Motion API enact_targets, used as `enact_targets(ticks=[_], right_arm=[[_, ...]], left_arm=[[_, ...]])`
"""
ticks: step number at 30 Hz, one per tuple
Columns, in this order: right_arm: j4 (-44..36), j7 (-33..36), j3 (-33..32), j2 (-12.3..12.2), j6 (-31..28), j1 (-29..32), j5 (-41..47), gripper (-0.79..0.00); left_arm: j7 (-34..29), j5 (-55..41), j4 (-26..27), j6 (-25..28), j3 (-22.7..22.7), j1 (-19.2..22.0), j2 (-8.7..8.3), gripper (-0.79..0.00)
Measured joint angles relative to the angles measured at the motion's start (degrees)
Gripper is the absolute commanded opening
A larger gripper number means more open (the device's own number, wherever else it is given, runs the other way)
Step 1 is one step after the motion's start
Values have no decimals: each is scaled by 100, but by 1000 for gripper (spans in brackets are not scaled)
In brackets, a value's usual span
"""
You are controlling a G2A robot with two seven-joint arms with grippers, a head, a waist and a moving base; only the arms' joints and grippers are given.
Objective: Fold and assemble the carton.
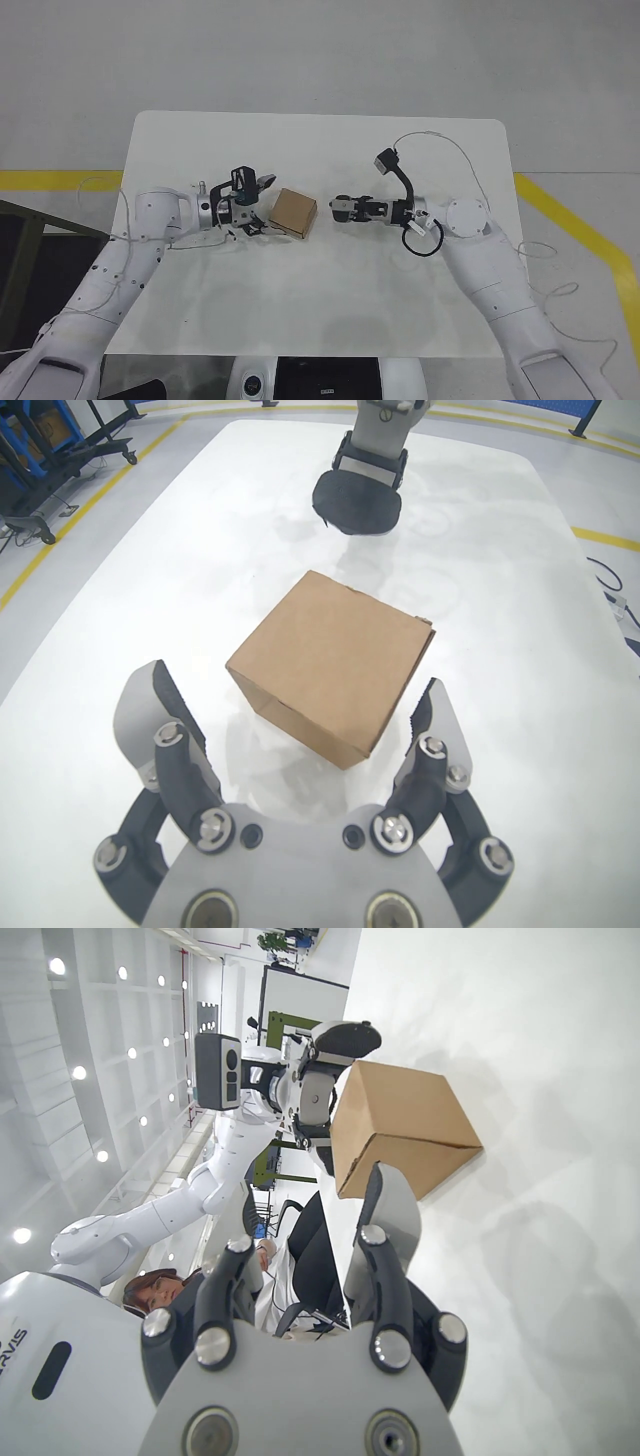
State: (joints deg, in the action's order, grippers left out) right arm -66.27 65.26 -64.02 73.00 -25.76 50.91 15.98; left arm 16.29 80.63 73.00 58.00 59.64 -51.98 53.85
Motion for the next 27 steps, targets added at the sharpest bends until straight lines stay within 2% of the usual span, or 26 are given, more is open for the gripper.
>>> enact_targets(ticks=[5, 10, 13, 18, 21, 27], right_arm=[[-317, -172, -332, -109, -409, 378, -36, 0], [-465, -451, -639, -199, -1067, 716, -125, 0], [-468, -777, -845, -247, -1577, 876, -349, 0], [-504, -1538, -1254, -327, -2357, 1035, -1030, 0], [-632, -1873, -1500, -380, -2527, 1022, -1529, 0], [-984, -2448, -1934, -471, -2492, 1003, -2299, 0]], left_arm=[[-337, -1052, 305, 0, 318, -146, -299, 0], [-1243, -2249, 526, 0, 746, -223, -546, 0], [-1841, -2796, 649, -125, 967, -248, -610, 0], [-2752, -3755, 920, -791, 1292, -319, -674, 0], [-3207, -4002, 1016, -934, 1448, -290, -715, 0], [-3650, -4411, 941, -1022, 1621, -165, -747, 0]])
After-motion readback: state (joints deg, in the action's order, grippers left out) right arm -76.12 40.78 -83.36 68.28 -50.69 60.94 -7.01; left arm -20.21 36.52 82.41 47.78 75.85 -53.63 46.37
